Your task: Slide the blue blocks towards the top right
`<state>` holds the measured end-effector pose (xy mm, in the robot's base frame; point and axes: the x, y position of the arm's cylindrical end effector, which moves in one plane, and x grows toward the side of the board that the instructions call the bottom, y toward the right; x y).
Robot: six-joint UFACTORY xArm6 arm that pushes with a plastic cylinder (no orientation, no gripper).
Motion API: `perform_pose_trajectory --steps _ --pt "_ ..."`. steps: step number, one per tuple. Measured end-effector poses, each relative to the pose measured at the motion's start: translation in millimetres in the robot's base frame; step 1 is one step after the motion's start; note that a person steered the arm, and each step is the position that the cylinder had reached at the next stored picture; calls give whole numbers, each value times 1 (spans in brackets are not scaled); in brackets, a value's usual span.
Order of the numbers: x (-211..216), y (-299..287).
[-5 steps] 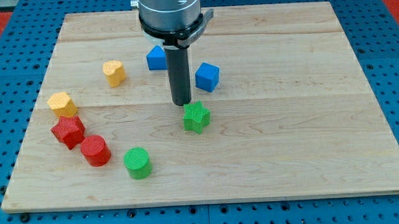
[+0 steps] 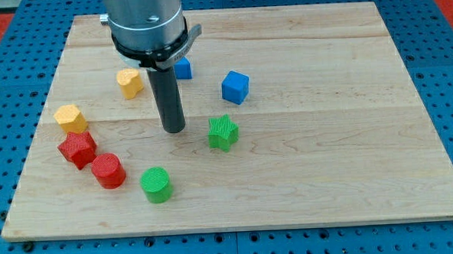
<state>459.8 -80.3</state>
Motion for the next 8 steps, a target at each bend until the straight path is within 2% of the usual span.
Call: perform_pose_trajectory --steps 1,3,4,5,7,8 --pt "-13 0" --pt "-13 17" --pt "-13 76" --pt "-32 100" --pt "-92 53" --pt "-100 74"
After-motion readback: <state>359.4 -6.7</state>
